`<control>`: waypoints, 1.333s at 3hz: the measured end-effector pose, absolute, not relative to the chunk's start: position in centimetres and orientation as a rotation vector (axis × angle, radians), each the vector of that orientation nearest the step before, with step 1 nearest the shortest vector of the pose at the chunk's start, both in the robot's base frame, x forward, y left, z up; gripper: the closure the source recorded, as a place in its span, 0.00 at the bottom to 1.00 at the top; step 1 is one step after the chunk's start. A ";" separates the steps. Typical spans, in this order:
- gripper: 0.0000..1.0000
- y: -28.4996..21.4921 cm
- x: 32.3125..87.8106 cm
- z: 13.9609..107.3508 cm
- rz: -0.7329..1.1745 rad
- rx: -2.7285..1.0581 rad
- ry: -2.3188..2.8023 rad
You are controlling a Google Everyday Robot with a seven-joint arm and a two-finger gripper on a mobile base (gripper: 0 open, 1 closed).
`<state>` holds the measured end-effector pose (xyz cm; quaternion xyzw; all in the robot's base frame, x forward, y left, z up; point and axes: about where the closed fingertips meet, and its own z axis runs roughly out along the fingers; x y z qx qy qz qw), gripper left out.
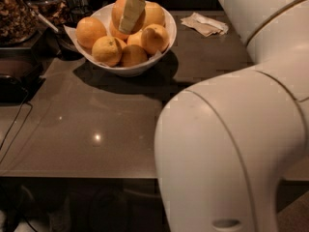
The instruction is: Pick orange from white bowl
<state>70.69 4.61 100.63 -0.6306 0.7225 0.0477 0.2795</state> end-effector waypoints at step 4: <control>1.00 2.1 62.8 102.1 0.265 -1.477 1.938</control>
Offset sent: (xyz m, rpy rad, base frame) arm -0.0956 -0.0437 -0.0212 0.1955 0.0490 -0.0676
